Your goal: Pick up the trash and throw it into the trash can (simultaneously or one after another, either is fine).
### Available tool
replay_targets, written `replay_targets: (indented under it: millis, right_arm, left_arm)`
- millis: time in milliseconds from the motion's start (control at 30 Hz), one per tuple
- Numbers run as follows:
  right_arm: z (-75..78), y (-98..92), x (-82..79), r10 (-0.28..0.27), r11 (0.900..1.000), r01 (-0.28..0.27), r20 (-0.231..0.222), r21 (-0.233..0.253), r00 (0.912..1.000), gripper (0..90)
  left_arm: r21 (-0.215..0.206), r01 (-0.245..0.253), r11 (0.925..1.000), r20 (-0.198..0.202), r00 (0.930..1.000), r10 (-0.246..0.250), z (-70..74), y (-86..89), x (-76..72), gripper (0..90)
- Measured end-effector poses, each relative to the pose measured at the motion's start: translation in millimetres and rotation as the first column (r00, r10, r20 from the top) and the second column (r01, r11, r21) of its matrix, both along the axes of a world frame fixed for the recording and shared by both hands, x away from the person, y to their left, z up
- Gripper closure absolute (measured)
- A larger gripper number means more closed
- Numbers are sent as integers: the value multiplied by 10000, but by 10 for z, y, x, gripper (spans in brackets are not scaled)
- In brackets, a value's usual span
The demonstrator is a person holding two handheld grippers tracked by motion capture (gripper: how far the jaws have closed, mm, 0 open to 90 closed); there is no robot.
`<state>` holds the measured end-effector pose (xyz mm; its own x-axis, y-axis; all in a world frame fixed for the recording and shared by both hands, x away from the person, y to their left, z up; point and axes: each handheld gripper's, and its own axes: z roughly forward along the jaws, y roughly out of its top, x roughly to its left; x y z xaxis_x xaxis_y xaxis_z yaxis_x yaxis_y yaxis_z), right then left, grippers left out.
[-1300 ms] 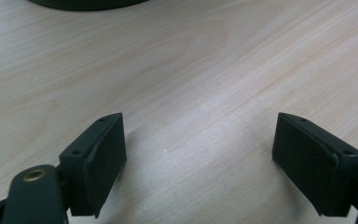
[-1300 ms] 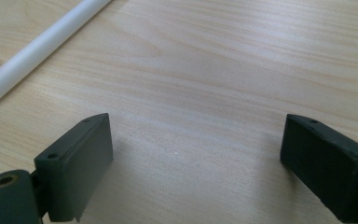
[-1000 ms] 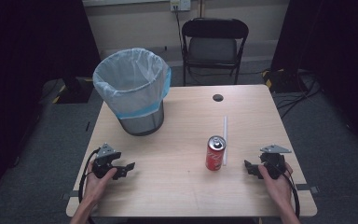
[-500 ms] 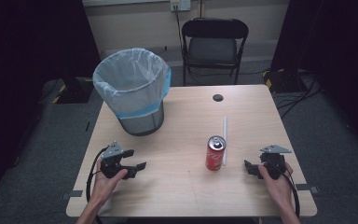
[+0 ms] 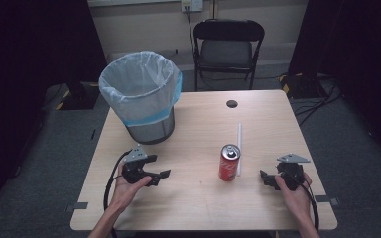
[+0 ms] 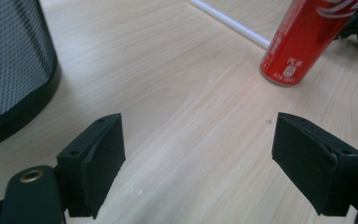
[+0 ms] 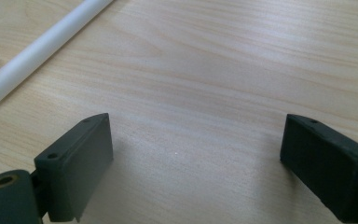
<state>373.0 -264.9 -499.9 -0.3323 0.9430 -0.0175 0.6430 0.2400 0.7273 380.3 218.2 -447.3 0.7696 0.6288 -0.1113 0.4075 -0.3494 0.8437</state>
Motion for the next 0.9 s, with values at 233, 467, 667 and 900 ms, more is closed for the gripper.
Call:
replay_targets:
  millis: [233,467,667,900]
  right_arm:
    - [0,0,0,1,10000,-1,2,-1,10000,84]
    - [0,0,0,3,10000,-3,3,-2,10000,84]
    - [0,0,0,1,10000,-1,2,0,10000,85]
    - [0,0,0,4,10000,-4,4,-3,10000,85]
  left_arm:
    - [-140,141,9998,162,9998,-138,22,-210,25,170]
    - [-97,330,9994,298,9990,-327,85,-392,28,175]
    - [-649,642,9958,379,9974,-618,133,-643,40,176]
    - [-484,1210,9915,336,9923,-1195,135,-960,67,176]
